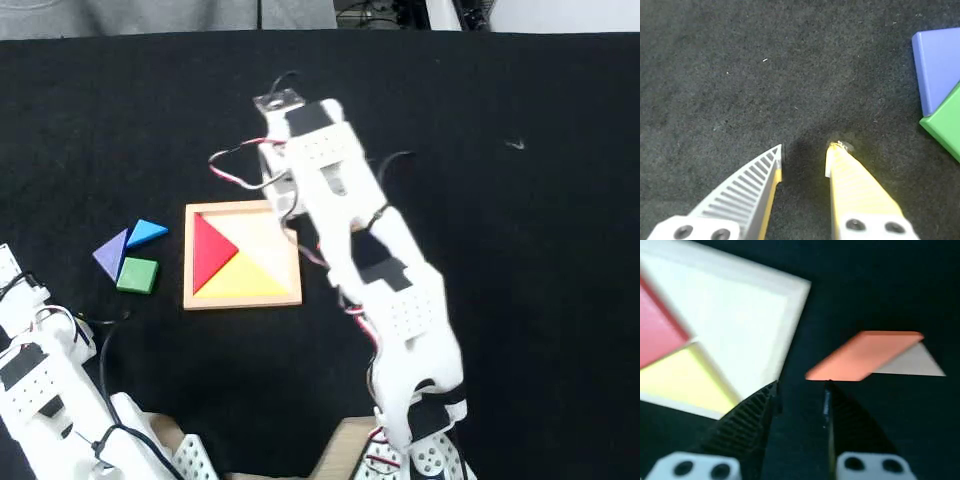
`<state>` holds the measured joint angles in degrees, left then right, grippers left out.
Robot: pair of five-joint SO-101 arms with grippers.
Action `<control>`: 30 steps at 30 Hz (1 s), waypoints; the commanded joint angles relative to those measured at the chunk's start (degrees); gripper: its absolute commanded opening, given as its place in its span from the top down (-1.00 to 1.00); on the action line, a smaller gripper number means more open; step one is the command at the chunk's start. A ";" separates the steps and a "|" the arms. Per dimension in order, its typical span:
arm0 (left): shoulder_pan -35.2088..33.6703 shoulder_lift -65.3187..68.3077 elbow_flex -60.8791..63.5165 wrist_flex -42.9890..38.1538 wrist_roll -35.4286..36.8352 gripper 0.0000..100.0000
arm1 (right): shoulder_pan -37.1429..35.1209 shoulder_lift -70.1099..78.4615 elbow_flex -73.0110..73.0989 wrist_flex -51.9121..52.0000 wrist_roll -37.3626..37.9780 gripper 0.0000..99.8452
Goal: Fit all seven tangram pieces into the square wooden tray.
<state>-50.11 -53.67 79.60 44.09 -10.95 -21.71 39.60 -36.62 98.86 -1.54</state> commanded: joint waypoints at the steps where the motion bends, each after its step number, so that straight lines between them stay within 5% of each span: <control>1: 0.57 -0.79 -0.40 -1.05 0.53 0.68 | 7.30 -0.48 0.57 0.70 1.76 0.80; 11: 0.48 -0.79 -0.40 -1.05 0.53 0.68 | 14.42 -21.32 30.29 -13.36 7.47 0.82; 20: 0.57 -0.79 -0.40 -1.05 0.53 0.68 | 14.42 -46.64 66.77 -44.92 7.56 0.81; 30: 0.57 -0.79 -0.40 -1.05 0.53 0.68 | 13.71 -32.75 54.99 -47.65 7.47 0.82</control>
<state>-50.11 -53.67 79.60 44.09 -10.95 -8.00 3.30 24.66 52.26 5.58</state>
